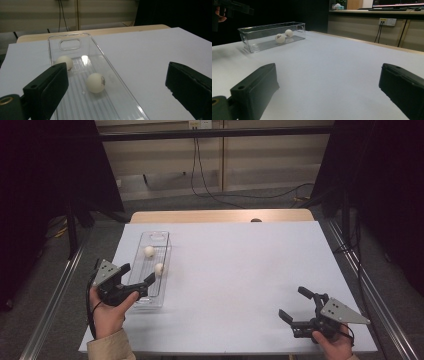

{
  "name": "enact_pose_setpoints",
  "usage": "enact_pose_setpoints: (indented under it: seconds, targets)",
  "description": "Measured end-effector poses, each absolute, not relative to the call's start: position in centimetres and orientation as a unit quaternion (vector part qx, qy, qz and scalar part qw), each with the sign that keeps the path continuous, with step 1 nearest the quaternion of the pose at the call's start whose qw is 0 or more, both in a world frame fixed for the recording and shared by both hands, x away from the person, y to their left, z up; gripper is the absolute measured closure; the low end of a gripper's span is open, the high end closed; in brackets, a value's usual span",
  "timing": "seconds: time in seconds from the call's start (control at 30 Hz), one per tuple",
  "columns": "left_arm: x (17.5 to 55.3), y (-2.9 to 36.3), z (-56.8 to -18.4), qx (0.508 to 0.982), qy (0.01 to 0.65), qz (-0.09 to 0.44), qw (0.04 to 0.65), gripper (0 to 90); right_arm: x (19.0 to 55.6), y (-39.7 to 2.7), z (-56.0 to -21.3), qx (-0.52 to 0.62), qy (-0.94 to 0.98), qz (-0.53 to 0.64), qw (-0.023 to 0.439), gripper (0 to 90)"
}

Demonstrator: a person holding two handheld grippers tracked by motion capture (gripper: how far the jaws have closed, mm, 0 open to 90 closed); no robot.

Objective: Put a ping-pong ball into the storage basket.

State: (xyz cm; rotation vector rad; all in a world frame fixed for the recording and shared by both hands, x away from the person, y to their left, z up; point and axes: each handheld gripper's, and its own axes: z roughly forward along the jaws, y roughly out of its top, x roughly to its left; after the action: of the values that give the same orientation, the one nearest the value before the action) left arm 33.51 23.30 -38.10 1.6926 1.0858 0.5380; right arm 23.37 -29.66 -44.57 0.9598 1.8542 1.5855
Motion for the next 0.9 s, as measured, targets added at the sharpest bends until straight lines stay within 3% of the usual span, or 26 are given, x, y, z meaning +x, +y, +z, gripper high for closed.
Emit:
enact_pose_setpoints:
  seconds: [0.9]
  targets:
    - [31.9, 23.9, -39.7, 0.703, 0.446, 0.228, 0.505, 3.6, 23.4, -29.6, -44.5, 0.352, 0.684, 0.585, 0.257, 1.5]
